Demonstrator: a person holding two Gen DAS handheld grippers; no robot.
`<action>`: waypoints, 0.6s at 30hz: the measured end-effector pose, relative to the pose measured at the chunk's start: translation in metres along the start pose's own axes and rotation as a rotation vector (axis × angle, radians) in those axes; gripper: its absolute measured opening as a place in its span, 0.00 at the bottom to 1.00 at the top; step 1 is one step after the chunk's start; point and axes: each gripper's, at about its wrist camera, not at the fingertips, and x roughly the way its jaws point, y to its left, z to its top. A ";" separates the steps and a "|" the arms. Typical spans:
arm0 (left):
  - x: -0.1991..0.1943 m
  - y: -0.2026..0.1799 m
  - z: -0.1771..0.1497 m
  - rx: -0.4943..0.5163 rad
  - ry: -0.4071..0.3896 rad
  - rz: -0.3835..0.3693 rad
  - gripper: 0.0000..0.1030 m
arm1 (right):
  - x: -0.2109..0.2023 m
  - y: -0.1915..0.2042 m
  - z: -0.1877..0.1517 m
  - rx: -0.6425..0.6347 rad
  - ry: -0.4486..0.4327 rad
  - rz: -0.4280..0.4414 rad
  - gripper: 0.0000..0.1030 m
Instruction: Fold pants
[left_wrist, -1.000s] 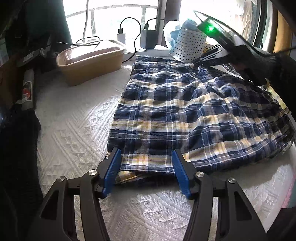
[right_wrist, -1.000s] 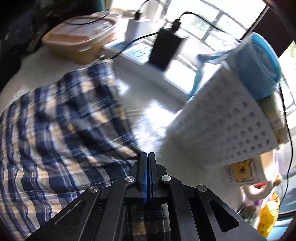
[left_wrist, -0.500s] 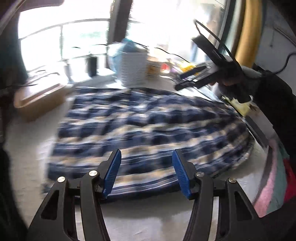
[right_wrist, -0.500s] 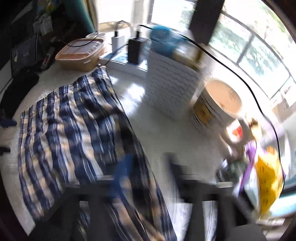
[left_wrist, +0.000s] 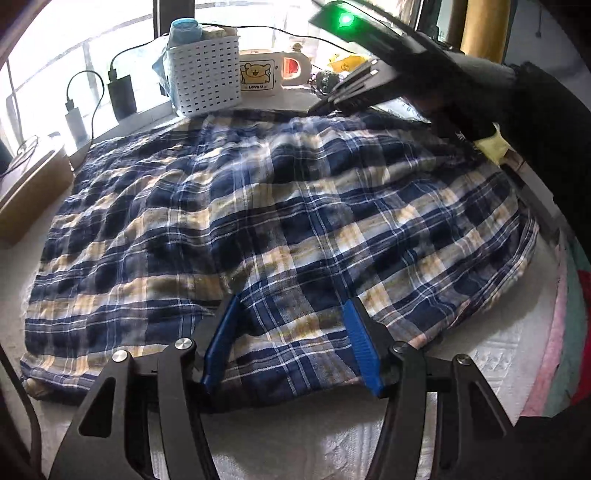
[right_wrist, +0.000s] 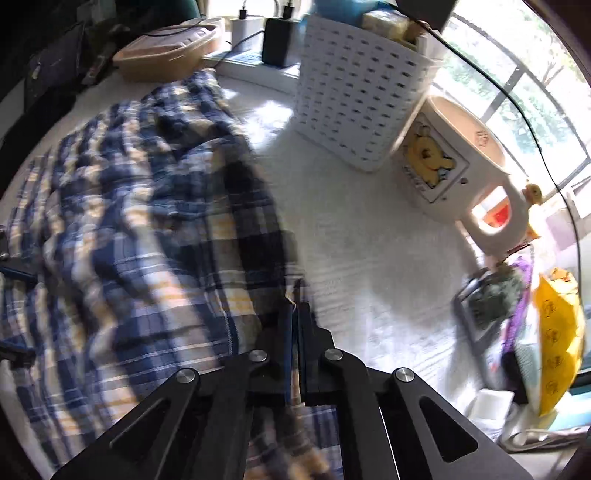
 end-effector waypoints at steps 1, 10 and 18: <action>0.000 -0.001 -0.001 0.006 0.000 0.004 0.56 | 0.002 -0.007 0.000 0.003 0.002 -0.044 0.02; -0.013 0.012 -0.005 -0.020 -0.005 -0.053 0.57 | -0.017 -0.057 -0.022 0.231 -0.079 -0.059 0.00; -0.055 0.050 -0.006 -0.113 -0.143 0.000 0.57 | -0.136 -0.034 -0.087 0.376 -0.285 -0.111 0.08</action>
